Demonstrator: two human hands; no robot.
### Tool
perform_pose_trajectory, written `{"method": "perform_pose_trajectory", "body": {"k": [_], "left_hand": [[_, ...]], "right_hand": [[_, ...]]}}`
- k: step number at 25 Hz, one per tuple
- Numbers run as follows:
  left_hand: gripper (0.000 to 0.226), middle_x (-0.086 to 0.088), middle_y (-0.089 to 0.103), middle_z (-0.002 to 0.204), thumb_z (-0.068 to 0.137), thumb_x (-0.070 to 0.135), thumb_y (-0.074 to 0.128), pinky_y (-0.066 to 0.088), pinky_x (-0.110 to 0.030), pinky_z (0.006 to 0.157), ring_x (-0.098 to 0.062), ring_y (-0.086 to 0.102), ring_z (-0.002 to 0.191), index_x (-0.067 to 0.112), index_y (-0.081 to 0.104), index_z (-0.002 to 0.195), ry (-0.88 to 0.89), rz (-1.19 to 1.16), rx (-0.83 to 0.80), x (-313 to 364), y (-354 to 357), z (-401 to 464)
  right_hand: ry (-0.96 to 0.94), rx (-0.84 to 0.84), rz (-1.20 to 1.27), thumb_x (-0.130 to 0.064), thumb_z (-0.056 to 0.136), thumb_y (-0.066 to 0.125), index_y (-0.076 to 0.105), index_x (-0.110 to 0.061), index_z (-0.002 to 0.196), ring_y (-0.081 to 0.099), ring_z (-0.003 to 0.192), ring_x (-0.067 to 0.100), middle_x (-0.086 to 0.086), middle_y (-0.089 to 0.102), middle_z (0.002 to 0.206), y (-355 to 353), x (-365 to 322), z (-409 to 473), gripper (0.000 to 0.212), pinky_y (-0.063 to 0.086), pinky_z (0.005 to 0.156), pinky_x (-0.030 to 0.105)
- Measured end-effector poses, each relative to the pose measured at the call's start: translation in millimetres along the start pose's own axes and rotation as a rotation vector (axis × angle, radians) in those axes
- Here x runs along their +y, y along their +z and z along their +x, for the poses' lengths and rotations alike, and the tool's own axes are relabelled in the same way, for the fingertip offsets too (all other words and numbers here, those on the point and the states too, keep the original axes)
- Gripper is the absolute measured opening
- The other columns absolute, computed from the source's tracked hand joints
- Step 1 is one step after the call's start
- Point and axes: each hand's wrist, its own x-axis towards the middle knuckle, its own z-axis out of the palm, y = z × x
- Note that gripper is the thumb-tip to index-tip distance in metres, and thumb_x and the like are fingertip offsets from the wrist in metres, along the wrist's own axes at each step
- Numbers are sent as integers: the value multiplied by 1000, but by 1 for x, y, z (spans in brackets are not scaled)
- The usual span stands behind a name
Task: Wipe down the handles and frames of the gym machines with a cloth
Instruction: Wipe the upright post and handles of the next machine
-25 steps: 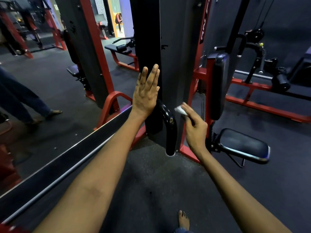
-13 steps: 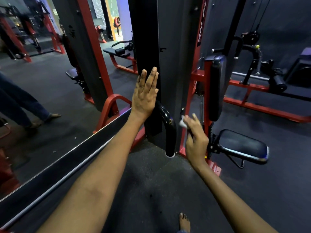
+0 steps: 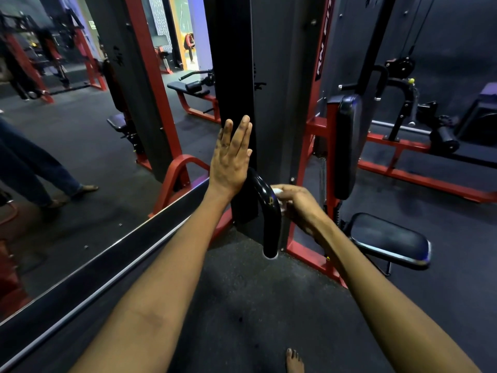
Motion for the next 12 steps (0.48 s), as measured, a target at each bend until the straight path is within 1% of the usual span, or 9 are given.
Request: {"method": "perform_pose_trajectory", "body": {"k": [2,4,6,7,9,10,11,12], "left_hand": [[84,16,-23,156,94,6,43,5,-36,121,-11,-21,144,25,-14,151,-12,-25,-10,0,0,1],[82,17,-27,155,95,11,41,12,-34,121,-10,-21,144,29,-16,150,-55,-80,-9,0,0,1],[81,16,-30,154,96,14,41,6,-27,120,-9,-20,144,33,-18,149,-89,-131,-9,1,-1,2],[82,15,-31,153,96,14,41,5,-26,120,-9,-20,144,33,-18,149,-100,-149,-10,1,-2,2],[83,15,-32,153,96,14,41,5,-28,120,-9,-20,144,34,-19,148,-107,-162,-7,2,-2,1],[82,15,-32,153,96,14,41,7,-30,121,-9,-20,144,34,-19,148,-107,-162,-3,2,-1,0],[81,15,-32,153,97,14,41,9,-32,121,-9,-20,144,34,-18,149,-107,-158,-1,1,-1,-1],[80,15,-32,153,98,15,40,11,-34,121,-9,-20,144,34,-18,149,-107,-147,-2,0,0,-1]], "right_hand": [[-42,6,0,10,85,41,64,-5,88,57,60,8,4,63,72,-1,10,1,27,44,56,16],[-81,50,-19,8,89,41,60,-9,84,57,65,6,2,62,76,-5,49,-14,26,44,60,17],[-76,92,-136,7,92,42,60,-13,83,57,72,6,3,61,81,-11,88,-26,28,45,64,17],[-60,83,-212,8,93,42,61,-13,83,56,76,7,4,61,82,-15,100,-25,30,45,67,16],[-28,50,-353,11,91,41,64,-9,87,58,83,15,12,64,85,-15,100,-17,31,47,71,18],[-27,56,-363,12,90,41,66,-7,89,59,85,20,17,66,88,-14,91,-12,32,48,73,24],[-44,98,-310,12,89,41,67,-8,88,61,85,22,18,67,89,-12,79,-8,33,49,74,30],[-85,159,-210,11,89,41,68,-10,87,62,85,21,15,68,89,-8,65,-9,34,49,77,32]]}}
